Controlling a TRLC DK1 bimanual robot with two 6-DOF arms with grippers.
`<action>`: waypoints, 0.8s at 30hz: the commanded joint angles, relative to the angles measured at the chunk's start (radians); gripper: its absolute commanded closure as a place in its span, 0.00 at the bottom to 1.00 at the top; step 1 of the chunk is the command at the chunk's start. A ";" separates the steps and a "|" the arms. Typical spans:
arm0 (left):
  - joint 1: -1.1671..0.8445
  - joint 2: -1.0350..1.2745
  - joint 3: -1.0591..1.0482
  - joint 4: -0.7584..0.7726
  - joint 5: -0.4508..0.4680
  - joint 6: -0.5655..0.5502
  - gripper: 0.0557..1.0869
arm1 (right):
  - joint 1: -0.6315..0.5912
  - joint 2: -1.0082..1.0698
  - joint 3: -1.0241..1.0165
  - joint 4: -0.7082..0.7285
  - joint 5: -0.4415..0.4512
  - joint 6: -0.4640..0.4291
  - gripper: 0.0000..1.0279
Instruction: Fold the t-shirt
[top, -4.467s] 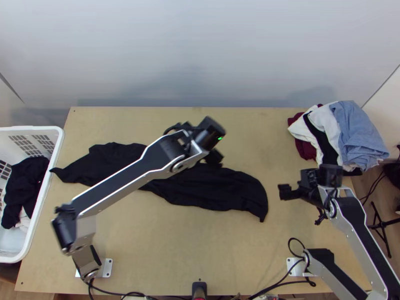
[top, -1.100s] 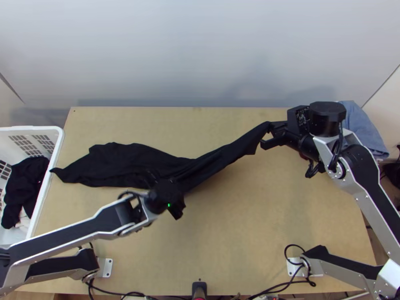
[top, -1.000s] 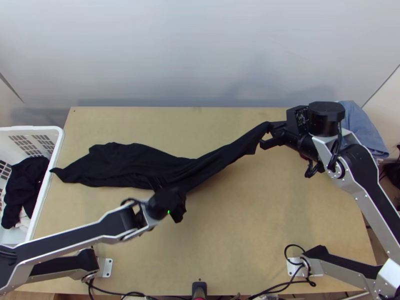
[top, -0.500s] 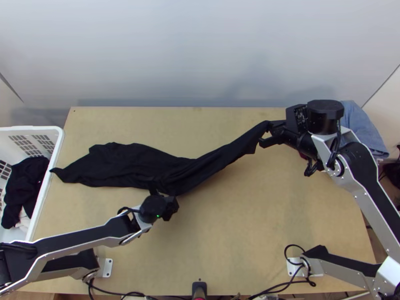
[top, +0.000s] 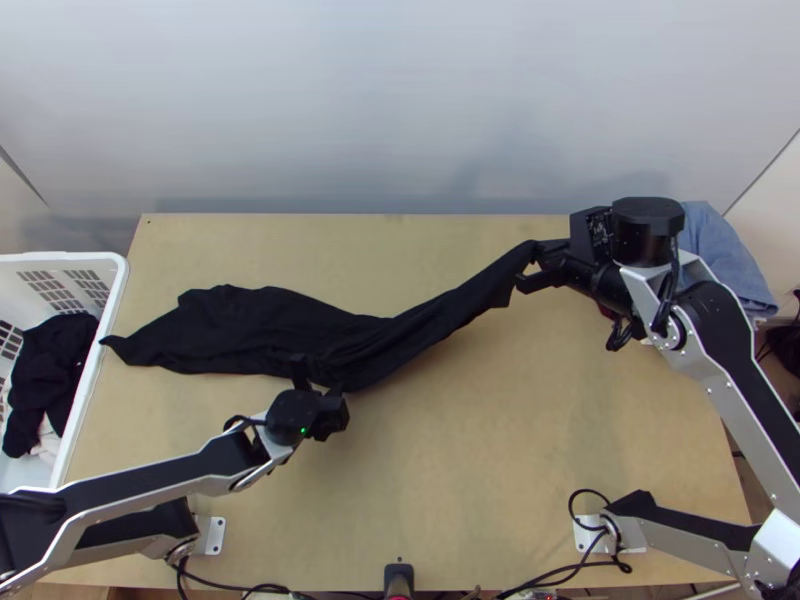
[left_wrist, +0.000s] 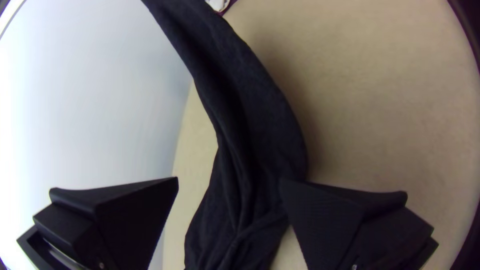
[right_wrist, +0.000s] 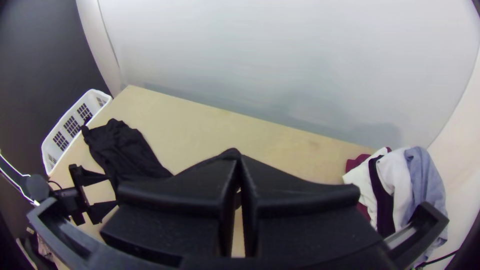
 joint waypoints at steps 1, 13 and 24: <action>-0.071 -0.144 -0.044 -0.061 0.010 0.115 0.05 | -0.001 0.000 -0.017 -0.003 0.002 0.001 0.97; -0.059 -0.254 -0.151 -0.224 0.124 0.209 0.05 | 0.003 0.004 -0.048 0.007 0.002 0.004 0.97; 0.151 -0.079 -0.122 -0.005 0.171 0.384 0.05 | 0.014 0.007 -0.031 0.007 0.002 0.008 0.97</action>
